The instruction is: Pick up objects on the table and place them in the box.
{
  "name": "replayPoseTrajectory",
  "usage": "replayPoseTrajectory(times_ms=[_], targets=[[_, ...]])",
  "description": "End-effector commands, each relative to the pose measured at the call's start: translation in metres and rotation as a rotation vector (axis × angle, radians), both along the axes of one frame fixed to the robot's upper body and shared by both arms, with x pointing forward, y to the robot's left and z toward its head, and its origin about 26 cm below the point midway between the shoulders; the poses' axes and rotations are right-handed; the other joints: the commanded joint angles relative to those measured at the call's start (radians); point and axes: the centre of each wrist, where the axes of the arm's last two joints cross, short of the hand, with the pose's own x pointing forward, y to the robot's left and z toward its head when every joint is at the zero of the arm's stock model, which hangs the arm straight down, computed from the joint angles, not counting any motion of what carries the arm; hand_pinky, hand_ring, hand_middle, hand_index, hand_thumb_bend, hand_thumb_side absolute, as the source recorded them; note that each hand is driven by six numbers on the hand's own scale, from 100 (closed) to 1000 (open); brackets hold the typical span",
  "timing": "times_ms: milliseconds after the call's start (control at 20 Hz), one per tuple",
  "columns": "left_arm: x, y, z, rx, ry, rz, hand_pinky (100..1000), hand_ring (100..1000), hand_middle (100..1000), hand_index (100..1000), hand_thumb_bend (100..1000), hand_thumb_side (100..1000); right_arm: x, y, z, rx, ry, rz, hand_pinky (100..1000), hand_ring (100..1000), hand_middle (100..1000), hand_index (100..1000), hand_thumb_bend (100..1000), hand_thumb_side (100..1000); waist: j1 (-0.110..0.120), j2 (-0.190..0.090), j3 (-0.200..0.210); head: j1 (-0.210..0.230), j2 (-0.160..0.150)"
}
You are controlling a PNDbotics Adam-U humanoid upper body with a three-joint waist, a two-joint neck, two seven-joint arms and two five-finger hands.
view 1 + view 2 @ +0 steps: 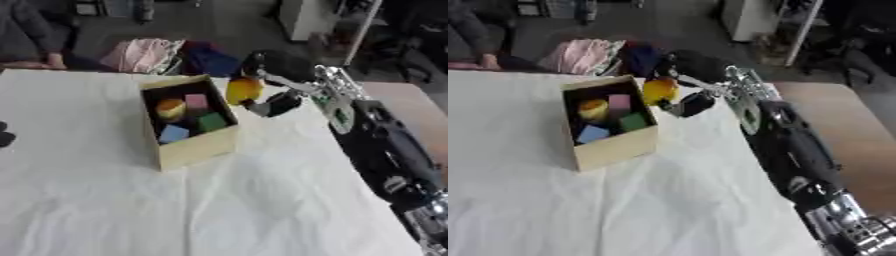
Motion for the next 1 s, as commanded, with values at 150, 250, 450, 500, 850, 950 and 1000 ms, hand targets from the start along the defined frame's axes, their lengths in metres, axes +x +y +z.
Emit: replayPoseTrajectory(times_ms=[150,250,450,500,850,950,1000], targets=[[-0.001,-0.003,0.009,0.006,-0.029,-0.029,781,719,693,877,100,573,0.006,0.008,-0.002,-0.026,-0.035,-0.063,857,839,891,1000,100,240,-0.002,0.005,0.005,-0.01,-0.013],[-0.001,-0.003,0.009,0.004,-0.027,-0.026,781,719,693,877,100,574,0.007,0.009,-0.008,-0.035,-0.02,-0.072,868,866,942,1000,100,228,-0.001,0.005,0.001,-0.006,-0.011],[-0.002,-0.001,0.007,0.002,-0.022,-0.015,781,719,693,877,100,574,0.004,0.01,-0.004,-0.004,-0.034,-0.045,876,880,977,1000,100,203,0.001,0.002,-0.016,0.006,-0.007],[-0.002,0.0,0.006,0.001,-0.02,-0.011,780,719,693,877,100,574,0.002,0.01,0.0,0.014,-0.048,-0.027,867,865,957,1000,100,174,0.003,0.0,-0.023,0.01,-0.004],[-0.006,0.011,-0.002,-0.007,0.005,0.06,780,719,692,875,100,576,-0.032,-0.01,0.025,0.268,-0.099,0.174,812,772,830,978,100,125,0.007,-0.022,-0.105,0.077,0.032],[-0.007,0.013,-0.004,-0.009,0.01,0.078,780,719,692,874,100,576,-0.05,-0.018,0.022,0.368,-0.06,0.21,794,745,797,941,100,176,0.009,-0.025,-0.13,0.097,0.042],[-0.008,0.014,-0.005,-0.011,0.013,0.088,779,719,691,873,100,579,-0.06,-0.021,0.018,0.427,-0.029,0.225,780,721,767,917,100,278,0.009,-0.026,-0.141,0.106,0.049]])
